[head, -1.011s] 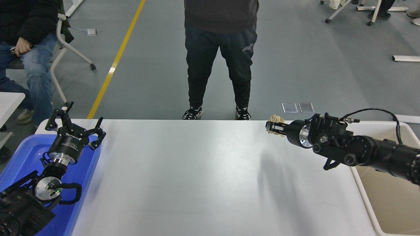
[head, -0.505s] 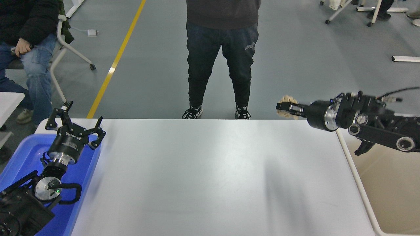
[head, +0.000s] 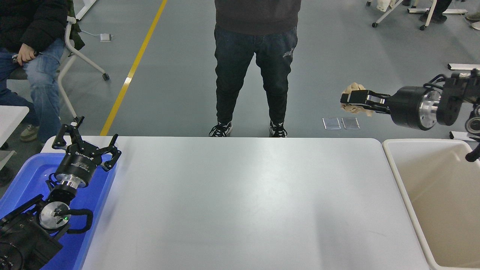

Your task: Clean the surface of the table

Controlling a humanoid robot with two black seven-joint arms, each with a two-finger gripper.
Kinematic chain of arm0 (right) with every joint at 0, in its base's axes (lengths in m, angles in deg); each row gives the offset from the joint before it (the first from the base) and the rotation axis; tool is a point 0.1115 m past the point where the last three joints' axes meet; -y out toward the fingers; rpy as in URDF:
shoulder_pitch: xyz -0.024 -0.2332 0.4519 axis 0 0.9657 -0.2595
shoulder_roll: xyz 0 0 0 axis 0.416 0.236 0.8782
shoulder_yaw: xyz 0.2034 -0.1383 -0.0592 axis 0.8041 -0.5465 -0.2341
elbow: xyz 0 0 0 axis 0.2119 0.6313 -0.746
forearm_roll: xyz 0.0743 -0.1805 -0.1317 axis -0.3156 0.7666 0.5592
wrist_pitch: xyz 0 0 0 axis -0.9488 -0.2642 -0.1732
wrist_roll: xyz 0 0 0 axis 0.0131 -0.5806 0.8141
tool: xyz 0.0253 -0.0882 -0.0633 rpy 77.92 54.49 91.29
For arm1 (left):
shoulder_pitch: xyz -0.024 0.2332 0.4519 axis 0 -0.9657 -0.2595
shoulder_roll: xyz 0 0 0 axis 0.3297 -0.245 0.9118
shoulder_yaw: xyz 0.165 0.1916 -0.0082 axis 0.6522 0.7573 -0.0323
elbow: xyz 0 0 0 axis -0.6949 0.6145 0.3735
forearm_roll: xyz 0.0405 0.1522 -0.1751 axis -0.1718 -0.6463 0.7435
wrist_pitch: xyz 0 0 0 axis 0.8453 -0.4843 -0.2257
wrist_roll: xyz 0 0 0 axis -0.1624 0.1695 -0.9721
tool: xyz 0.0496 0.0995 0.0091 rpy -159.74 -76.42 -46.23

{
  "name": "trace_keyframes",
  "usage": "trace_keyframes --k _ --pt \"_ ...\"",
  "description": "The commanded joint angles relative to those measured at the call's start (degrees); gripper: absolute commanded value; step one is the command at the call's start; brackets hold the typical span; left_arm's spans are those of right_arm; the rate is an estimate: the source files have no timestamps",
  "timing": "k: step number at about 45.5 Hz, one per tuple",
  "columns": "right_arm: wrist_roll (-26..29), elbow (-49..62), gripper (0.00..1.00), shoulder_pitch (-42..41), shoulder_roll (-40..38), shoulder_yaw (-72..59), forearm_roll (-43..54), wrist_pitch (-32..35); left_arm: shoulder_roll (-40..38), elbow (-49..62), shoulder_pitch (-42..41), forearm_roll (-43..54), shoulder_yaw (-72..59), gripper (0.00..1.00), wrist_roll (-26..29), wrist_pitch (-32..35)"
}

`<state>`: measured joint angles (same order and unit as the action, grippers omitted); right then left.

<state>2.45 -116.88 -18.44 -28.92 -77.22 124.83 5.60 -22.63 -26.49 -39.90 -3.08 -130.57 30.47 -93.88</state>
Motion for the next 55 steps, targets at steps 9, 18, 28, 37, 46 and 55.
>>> trace_keyframes --k 9,18,28,37,46,55 --pt "-0.5 15.4 0.0 7.7 -5.4 -1.2 0.1 0.2 0.0 0.0 0.0 0.0 0.0 1.0 0.0 0.1" --pt "-4.0 25.9 0.0 15.6 -4.7 -0.5 -4.2 -0.8 0.0 0.0 0.0 0.0 0.0 1.0 0.0 0.0" --pt "-6.8 37.7 0.0 23.2 -2.5 -0.2 -15.0 -0.5 0.1 0.0 0.0 0.0 0.0 1.0 0.0 0.1" --pt "-7.0 42.6 0.0 31.7 0.0 1.7 -26.7 -0.9 0.1 0.0 0.0 0.0 0.0 1.0 0.0 0.1" --pt "-6.9 51.1 0.0 40.5 7.1 10.3 -30.7 -1.5 0.1 0.0 0.0 0.0 0.0 1.0 0.0 0.0" --pt "-6.9 64.1 0.0 44.9 18.0 17.8 -30.7 -1.2 0.0 0.0 0.0 0.0 0.0 1.0 0.0 0.1"
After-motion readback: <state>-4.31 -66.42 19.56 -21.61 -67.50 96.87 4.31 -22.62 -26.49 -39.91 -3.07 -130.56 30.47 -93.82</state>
